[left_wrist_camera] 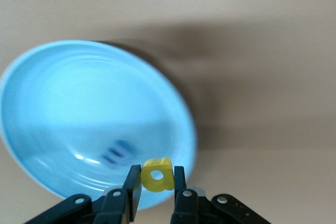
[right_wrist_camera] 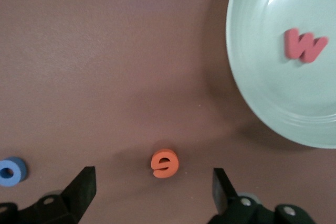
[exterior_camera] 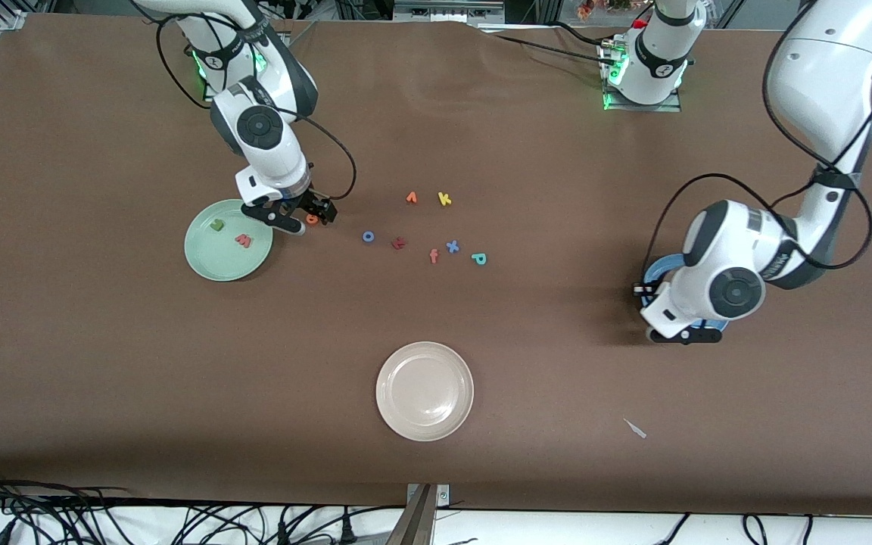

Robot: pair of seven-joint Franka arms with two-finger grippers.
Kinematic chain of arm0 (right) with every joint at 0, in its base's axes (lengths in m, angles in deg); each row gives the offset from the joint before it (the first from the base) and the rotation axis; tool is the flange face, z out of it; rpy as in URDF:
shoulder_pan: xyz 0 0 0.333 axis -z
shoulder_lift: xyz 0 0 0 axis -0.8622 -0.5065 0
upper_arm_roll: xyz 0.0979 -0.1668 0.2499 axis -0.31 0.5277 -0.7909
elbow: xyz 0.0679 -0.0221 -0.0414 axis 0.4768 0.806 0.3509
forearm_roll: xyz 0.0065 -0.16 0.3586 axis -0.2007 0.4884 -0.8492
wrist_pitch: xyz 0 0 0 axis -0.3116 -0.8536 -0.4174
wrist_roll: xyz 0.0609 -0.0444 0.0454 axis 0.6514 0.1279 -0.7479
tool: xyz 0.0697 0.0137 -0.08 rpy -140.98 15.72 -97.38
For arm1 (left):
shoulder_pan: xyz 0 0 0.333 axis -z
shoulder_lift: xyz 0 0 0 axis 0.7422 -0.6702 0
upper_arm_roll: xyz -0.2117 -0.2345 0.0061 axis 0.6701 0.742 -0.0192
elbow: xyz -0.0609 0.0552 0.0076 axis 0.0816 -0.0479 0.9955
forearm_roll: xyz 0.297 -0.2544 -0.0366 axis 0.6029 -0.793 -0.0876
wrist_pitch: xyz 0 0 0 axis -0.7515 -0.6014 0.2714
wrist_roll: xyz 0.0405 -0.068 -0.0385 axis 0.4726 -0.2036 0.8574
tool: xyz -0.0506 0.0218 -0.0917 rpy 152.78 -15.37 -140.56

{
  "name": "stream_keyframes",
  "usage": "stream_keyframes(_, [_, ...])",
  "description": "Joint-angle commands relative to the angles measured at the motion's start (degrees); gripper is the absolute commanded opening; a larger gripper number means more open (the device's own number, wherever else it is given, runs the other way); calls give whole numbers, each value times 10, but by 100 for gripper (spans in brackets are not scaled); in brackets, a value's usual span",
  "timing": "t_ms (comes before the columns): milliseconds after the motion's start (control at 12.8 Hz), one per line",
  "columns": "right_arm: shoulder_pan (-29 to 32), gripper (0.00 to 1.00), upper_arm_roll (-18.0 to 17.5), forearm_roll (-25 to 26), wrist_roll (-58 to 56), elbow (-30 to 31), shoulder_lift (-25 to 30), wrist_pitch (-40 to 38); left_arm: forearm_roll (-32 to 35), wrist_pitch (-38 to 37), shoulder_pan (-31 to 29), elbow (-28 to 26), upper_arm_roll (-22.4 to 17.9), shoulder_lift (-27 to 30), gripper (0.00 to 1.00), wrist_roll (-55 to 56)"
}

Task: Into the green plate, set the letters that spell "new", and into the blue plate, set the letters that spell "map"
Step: 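Place the u on the green plate and the a on the blue plate, then grasp the orange e and teal p with the right and left grippers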

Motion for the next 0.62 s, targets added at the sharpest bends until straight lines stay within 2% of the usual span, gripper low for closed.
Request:
stream_keyframes(0, [-3, 90, -3, -7, 19, -3, -15, 11, 22, -7, -37, -7, 7, 0, 28, -121])
stream_keyframes(78, [-4, 87, -3, -7, 20, 1, -15, 10, 22, -7, -48, -7, 7, -1, 90, -150])
stream_keyframes(156, [-4, 84, -3, -7, 20, 2, -17, 11, 16, -13, -48, -7, 8, -1, 100, -166])
stream_keyframes(312, [-4, 75, -3, -6, 20, 2, -19, 13, -25, -17, -48, -7, 13, 3, 100, -143])
stream_keyframes(390, [-3, 74, -3, -6, 19, 2, -20, 15, -59, -15, -46, -7, 14, 8, 100, -131])
stream_keyframes(545, [-4, 73, -3, -6, 19, 2, -26, 24, -74, -3, -48, -30, 38, 31, 100, -86])
